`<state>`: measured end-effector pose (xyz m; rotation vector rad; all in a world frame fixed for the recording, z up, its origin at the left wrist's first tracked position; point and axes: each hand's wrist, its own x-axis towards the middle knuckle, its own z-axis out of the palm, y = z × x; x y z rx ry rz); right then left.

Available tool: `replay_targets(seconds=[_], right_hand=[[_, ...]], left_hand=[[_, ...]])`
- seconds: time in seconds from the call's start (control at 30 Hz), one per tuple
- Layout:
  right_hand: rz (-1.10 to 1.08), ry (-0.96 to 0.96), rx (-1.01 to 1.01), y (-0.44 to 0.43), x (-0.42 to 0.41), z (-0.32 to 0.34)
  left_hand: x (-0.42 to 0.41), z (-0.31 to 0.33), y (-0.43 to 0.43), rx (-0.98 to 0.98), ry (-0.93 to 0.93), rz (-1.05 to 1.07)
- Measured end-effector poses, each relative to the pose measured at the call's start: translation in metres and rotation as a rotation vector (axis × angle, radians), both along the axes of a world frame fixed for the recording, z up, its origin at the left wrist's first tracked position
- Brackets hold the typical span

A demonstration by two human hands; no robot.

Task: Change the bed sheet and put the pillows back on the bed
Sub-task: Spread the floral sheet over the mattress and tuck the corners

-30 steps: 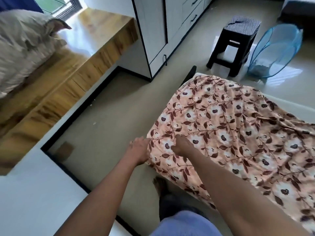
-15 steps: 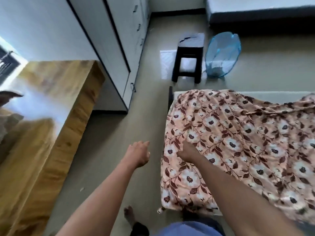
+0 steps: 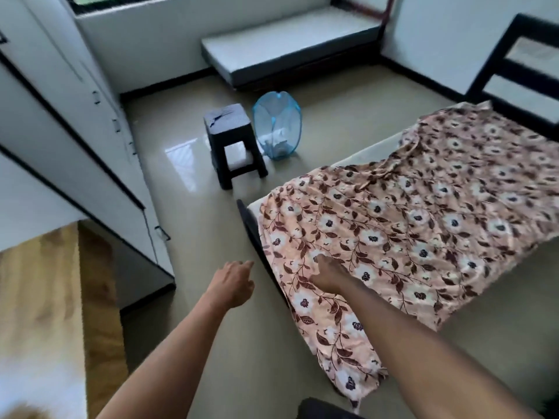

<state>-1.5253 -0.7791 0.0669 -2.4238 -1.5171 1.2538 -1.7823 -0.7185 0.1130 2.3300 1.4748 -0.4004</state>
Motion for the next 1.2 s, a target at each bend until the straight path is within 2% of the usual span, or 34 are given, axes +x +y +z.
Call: replay_targets(seconds=[0.13, 0.27, 0.37, 0.53, 0.63, 0.77, 1.03, 1.2], right_hand=[[-0.119, -0.008, -0.045, 0.038, -0.006, -0.004], [-0.196, 0.018, -0.051, 0.107, -0.02, -0.014], [-0.178, 0.05, -0.036, 0.196, -0.033, -0.028], [-0.169, 0.123, 0.002, 0.347, -0.054, -0.014], [-0.177, 0.102, 0.037, 0.409, -0.051, -0.004], [-0.264, 0.097, 0.006, 0.465, -0.028, -0.005], [-0.751, 0.072, -0.002, 0.55, 0.02, -0.037], [-0.961, 0.015, 0.033, 0.58, 0.03, -0.031]], left_hand=[[0.006, 0.003, 0.062, 0.031, -0.061, -0.128], [0.001, -0.002, 0.126, 0.058, -0.035, -0.213], [-0.009, -0.009, 0.2, 0.055, -0.009, -0.25], [-0.018, 0.0, 0.351, 0.052, 0.06, -0.264], [-0.012, 0.01, 0.428, 0.047, 0.084, -0.27], [0.009, 0.01, 0.523, 0.042, 0.145, -0.385], [0.089, -0.014, 0.698, -0.023, 0.085, -0.66], [0.15, -0.005, 0.766, -0.059, 0.066, -0.882]])
